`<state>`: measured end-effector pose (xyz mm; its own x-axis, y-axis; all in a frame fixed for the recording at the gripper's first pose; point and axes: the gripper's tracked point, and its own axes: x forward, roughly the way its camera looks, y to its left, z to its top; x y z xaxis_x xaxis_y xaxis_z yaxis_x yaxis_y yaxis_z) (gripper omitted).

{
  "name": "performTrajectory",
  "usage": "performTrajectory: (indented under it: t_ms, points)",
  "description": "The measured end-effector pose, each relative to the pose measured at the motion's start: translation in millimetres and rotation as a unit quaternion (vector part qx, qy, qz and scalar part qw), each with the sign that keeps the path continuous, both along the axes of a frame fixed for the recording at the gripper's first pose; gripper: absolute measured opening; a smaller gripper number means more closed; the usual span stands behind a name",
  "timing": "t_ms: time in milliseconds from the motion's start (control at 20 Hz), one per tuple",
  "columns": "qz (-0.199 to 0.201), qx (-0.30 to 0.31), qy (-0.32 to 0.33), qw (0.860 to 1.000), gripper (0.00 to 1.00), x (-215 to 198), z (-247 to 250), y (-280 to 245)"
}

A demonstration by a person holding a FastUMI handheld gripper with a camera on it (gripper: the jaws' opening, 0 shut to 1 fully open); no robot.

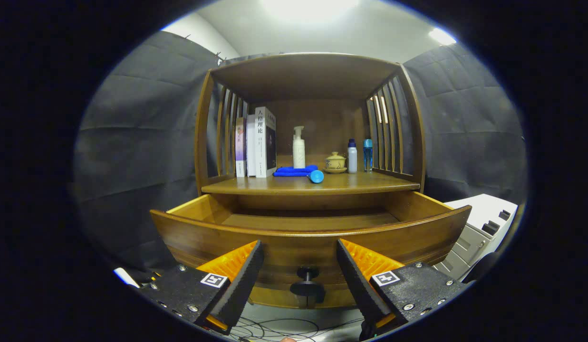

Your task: Pull open the drawer, take out the items inside it, and place them on the countertop above the cabinet.

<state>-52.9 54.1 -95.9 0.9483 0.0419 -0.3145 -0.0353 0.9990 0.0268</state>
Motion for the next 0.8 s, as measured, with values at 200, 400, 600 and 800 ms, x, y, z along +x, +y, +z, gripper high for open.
performTrajectory:
  t_ms: [200,400,600,800]
  points:
    - [-0.012,-0.007,0.001,1.0,0.94,2,-2,-3]
    - [-0.019,-0.036,0.0,0.999,0.93,9,1,-3]
    - [-0.019,-0.034,0.018,0.999,0.93,21,-2,-5]
    - [-0.021,-0.028,0.024,0.999,0.94,41,-5,-7]
